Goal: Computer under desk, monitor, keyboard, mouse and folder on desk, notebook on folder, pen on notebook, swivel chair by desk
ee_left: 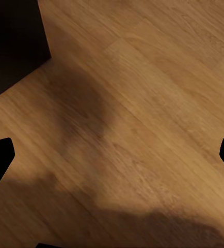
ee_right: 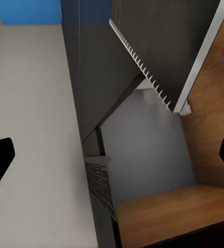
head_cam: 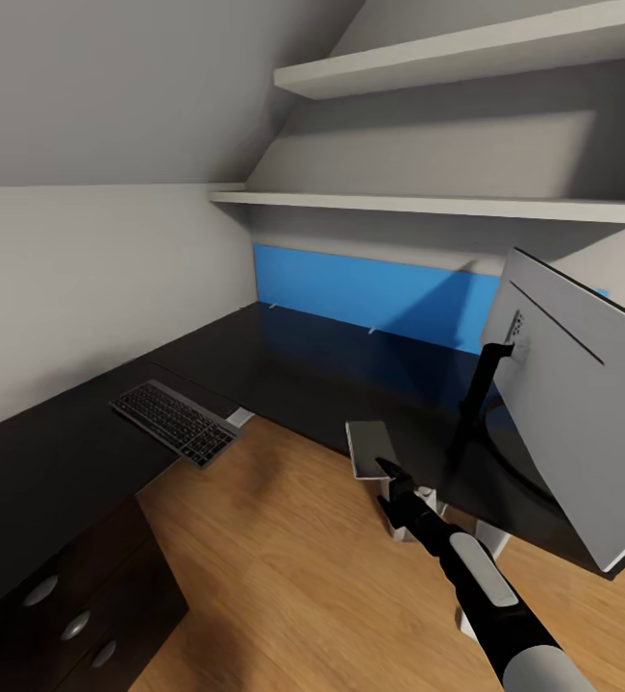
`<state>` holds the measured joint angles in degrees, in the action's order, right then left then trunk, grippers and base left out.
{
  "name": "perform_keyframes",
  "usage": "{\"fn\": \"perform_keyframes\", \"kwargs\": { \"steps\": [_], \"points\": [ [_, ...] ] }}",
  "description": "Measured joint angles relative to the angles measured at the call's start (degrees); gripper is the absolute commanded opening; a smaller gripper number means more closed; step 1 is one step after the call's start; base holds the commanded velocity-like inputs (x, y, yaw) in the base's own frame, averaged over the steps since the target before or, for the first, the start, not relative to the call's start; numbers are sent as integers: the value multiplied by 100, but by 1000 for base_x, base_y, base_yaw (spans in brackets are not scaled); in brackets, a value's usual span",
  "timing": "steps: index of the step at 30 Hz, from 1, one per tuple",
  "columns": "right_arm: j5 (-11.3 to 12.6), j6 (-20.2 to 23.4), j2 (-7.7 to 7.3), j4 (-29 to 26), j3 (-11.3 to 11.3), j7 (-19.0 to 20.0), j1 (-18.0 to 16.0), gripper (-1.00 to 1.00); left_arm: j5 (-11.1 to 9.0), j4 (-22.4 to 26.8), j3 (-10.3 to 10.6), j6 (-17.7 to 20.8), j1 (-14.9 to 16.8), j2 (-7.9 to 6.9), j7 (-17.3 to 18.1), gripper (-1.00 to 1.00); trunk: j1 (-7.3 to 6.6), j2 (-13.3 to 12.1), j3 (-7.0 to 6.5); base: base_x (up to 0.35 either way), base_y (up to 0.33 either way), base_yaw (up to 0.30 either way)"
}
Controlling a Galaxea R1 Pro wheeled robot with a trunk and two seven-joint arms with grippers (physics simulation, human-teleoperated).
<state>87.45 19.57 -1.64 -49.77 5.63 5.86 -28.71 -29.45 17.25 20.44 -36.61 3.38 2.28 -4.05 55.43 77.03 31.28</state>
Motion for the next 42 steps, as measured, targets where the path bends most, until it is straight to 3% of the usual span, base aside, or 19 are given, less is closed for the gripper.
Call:
{"fn": "perform_keyframes", "kwargs": {
  "steps": [8, 33, 42],
  "points": [
    [152, 1, -97, 0, 1, 2, 0, 100, -15, 0, 0, 1, 0, 18, -7, 100, 0, 0, 0, 8, 0, 0],
    [178, 1, -129, 0, 3, 0, 0, 100, -17, 8, 0, 1, 0, 21, -9, 100, 549, 1001, 448, 0, 0, 0],
    [171, -8, -129, 0, 7, 9, 0, 100, -15, 9, 0, 1, 0, 21, -9, 100, 550, 1003, 449, 0, 0, 0]
  ]
}}
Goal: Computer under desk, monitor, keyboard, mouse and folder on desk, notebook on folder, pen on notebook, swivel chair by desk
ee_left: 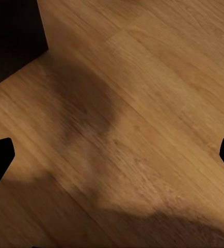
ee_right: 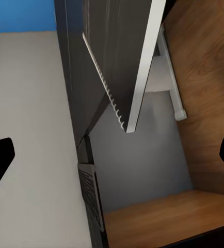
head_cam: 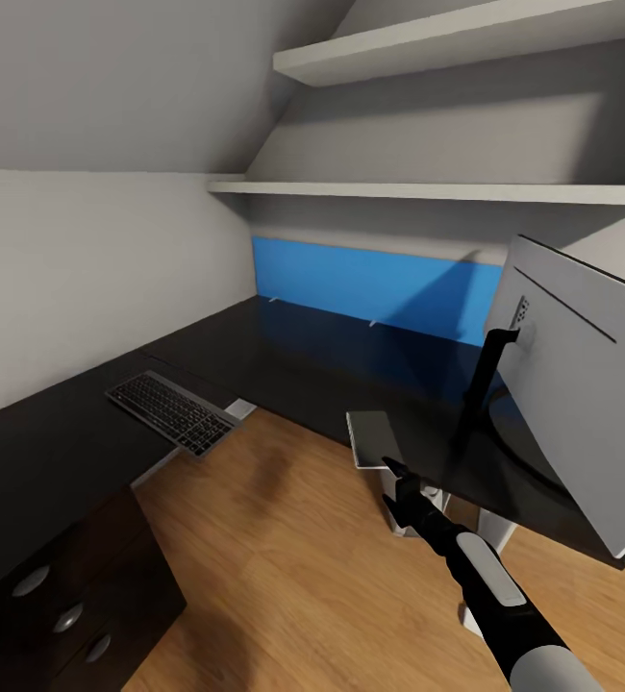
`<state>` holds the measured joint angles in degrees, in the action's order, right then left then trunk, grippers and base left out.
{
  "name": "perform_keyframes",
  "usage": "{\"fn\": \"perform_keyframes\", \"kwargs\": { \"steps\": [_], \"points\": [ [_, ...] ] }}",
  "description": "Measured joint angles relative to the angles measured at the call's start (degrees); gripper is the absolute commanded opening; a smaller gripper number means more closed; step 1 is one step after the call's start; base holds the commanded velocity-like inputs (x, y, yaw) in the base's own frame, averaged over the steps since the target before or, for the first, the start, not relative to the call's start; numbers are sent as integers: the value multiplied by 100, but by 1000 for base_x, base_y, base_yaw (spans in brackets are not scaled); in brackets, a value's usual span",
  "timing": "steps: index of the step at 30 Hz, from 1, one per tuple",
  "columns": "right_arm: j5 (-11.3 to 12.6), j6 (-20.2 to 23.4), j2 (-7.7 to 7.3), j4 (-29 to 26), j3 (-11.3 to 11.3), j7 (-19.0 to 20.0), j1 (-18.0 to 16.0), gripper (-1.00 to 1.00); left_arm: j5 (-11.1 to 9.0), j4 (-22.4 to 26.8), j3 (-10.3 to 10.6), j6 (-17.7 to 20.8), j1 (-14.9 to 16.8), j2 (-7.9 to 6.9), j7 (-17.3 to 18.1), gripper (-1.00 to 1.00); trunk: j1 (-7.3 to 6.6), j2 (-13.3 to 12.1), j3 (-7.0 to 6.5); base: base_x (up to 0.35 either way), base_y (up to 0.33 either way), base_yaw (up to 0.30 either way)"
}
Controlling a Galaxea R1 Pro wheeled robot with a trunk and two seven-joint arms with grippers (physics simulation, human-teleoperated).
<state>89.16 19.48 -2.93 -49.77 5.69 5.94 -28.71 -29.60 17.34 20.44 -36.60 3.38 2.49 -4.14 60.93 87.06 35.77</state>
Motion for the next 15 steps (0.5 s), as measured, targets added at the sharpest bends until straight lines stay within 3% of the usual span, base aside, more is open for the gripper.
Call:
{"fn": "perform_keyframes", "kwargs": {
  "steps": [15],
  "points": [
    [-42, -7, -6, -13, 15, 16, 0, 100, 0, 0, 0, 0, 0, 7, 0, 100, 0, 0, 0, 0, 0, 0]
  ]
}}
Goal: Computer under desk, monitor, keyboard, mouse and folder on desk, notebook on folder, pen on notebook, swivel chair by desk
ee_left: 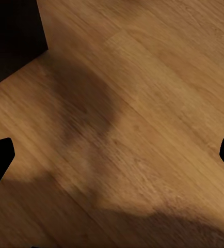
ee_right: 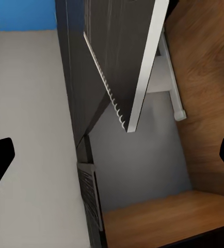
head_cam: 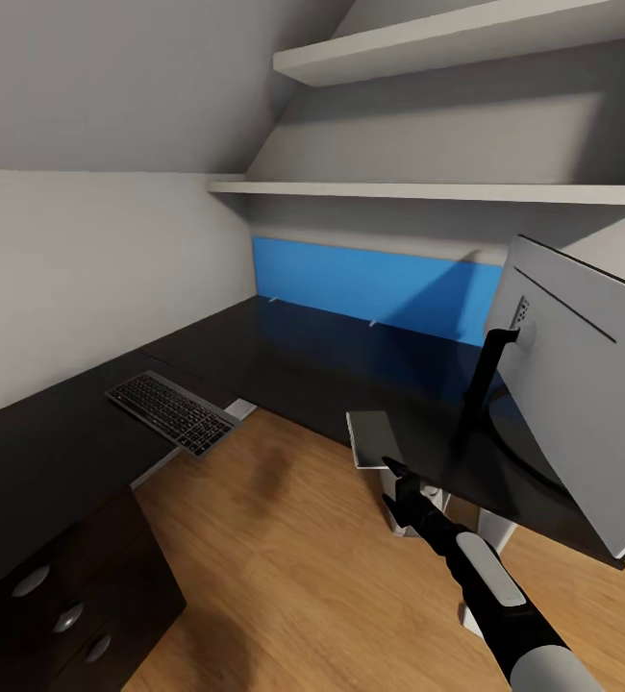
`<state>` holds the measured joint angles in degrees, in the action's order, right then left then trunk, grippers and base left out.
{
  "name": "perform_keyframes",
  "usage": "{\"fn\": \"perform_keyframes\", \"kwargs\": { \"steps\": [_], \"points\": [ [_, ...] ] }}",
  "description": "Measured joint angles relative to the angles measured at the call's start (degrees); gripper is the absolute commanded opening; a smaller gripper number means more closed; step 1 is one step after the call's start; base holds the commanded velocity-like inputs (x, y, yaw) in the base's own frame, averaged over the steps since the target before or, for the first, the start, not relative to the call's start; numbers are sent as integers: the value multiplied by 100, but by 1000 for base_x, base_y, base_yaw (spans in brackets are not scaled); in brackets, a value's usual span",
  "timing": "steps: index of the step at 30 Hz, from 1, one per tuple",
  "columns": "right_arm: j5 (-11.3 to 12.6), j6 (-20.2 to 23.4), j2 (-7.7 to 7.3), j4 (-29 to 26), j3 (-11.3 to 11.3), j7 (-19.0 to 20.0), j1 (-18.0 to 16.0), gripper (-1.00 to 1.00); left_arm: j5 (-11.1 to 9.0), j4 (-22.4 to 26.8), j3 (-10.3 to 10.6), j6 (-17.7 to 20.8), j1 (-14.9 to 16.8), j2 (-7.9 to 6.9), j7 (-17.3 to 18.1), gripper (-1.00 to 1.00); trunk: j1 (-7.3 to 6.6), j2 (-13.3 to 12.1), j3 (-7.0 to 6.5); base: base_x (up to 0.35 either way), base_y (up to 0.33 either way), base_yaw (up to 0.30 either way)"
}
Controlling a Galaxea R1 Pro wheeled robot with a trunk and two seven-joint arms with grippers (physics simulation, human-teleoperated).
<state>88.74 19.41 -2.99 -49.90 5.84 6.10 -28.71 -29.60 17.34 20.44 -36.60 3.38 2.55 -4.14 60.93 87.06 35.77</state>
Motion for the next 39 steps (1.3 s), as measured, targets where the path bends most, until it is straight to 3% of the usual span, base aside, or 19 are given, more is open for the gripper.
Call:
{"fn": "perform_keyframes", "kwargs": {
  "steps": [18, 39],
  "points": [
    [-29, 83, -135, -2, 25, 199, 0, 100, 8, 0, 7, 0, 0, -5, 8, 100, 0, 0, 0, 0, 0, 0],
    [-29, 121, -152, -5, 23, 197, 0, 100, 25, 0, 10, 0, 0, -7, 8, 100, -2, 0, 0, 41, 0, 0]
  ]
}}
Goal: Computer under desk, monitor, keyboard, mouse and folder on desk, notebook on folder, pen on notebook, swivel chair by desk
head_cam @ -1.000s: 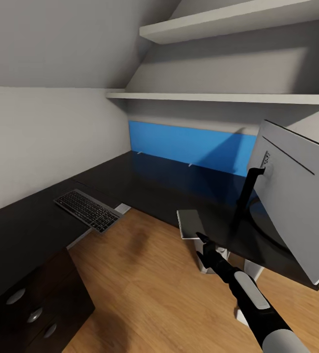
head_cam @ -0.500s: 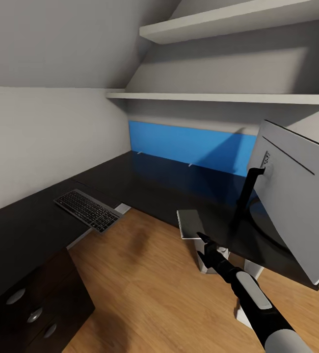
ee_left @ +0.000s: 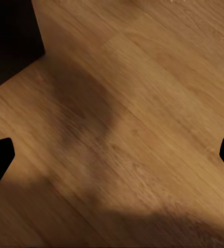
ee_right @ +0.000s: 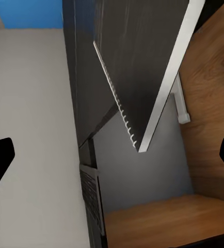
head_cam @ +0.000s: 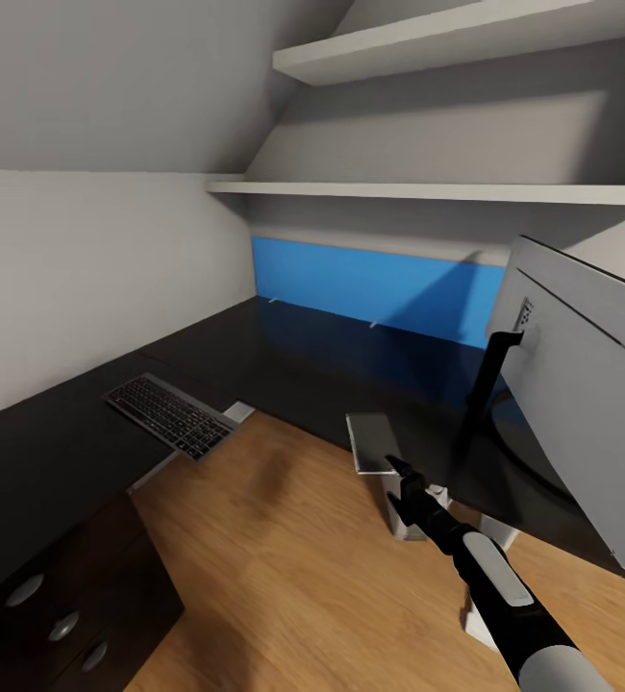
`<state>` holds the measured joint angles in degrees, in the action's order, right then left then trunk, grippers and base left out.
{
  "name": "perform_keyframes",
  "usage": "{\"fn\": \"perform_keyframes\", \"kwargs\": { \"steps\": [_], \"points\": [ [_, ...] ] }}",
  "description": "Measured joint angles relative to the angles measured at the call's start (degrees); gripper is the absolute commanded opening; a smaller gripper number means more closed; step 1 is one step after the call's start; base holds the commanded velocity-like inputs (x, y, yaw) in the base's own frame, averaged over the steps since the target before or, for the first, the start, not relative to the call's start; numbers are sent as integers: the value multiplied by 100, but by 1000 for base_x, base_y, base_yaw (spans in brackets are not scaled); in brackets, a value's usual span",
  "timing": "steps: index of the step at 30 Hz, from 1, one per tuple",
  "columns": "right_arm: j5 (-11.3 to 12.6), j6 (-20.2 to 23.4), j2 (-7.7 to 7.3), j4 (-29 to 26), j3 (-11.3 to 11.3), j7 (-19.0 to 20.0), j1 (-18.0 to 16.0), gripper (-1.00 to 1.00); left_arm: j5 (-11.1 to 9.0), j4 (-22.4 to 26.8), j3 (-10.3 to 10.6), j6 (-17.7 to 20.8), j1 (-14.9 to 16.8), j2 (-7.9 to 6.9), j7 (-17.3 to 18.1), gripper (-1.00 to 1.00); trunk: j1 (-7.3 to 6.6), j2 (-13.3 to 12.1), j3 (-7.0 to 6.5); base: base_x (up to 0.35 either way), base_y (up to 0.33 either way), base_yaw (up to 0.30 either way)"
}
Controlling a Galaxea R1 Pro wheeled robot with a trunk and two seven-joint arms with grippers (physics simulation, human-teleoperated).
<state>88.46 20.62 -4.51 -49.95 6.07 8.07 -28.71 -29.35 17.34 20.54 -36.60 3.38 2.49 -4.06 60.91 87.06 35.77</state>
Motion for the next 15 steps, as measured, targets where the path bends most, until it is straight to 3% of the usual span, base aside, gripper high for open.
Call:
{"fn": "perform_keyframes", "kwargs": {
  "steps": [15],
  "points": [
    [2, 2, -3, 0, -6, -9, 0, 100, -9, 0, -1, 0, 0, 1, 0, 100, 2, 0, 0, 41, 0, 0]
  ]
}}
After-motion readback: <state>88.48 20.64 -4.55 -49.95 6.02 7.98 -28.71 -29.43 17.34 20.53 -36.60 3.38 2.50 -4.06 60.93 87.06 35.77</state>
